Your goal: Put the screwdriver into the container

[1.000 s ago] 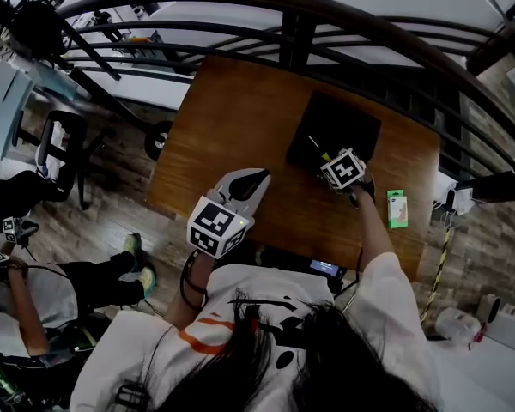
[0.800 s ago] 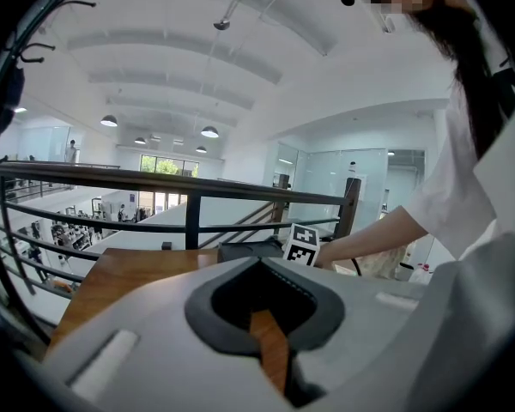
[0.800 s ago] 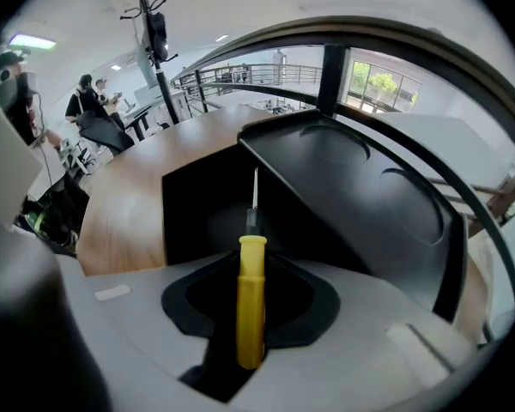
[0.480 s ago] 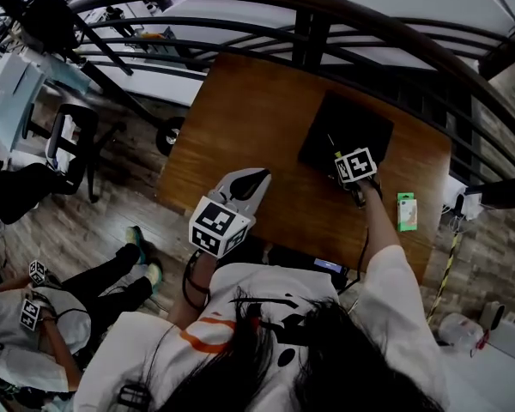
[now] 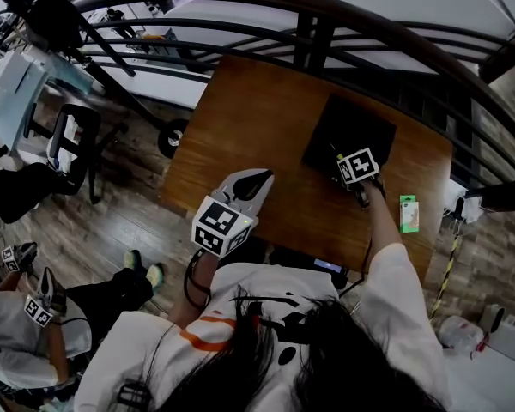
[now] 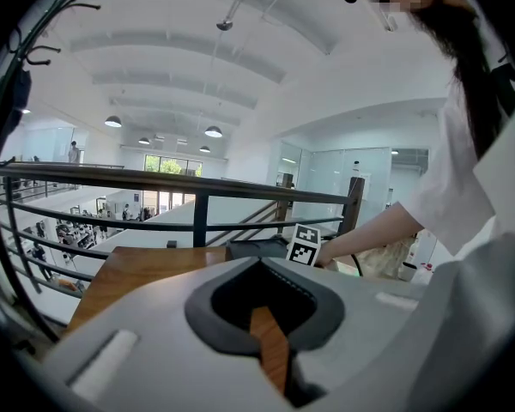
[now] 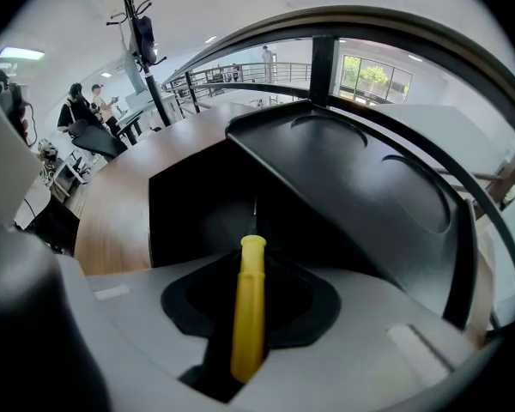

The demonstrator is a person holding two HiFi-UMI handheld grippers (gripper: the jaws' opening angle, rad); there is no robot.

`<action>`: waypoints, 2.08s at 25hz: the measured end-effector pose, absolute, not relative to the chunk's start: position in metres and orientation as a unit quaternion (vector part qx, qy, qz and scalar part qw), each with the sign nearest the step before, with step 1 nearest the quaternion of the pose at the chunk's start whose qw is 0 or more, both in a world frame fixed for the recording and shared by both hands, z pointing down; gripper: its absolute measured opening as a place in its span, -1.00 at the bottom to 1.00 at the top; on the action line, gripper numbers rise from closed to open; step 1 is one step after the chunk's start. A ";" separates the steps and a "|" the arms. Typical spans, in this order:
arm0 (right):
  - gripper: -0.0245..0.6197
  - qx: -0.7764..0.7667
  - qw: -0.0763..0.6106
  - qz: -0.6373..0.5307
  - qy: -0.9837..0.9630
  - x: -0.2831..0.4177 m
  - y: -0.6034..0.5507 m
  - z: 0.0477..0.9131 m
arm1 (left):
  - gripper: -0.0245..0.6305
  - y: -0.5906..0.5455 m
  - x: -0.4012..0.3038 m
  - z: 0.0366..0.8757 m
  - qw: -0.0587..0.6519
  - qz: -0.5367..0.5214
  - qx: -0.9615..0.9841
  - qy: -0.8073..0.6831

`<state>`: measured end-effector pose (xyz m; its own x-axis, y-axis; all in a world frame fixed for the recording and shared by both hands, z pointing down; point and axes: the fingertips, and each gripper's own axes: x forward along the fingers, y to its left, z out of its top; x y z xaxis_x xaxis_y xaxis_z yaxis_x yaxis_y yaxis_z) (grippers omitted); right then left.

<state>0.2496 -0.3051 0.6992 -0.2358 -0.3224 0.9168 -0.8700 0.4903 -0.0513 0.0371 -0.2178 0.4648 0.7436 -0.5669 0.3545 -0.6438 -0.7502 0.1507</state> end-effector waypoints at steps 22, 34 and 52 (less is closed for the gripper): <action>-0.46 0.466 0.392 0.283 -0.741 0.252 -0.288 0.653 | -0.92 -0.220 0.024 0.463 0.136 0.140 0.931 -0.308; -0.50 0.520 0.223 0.235 -0.790 0.201 -0.244 0.547 | -0.92 -0.215 0.023 0.465 0.137 0.137 0.943 -0.271; -0.64 0.612 0.109 0.225 -0.750 0.103 -0.156 0.483 | -0.92 -0.191 0.015 0.459 0.121 0.129 0.973 -0.151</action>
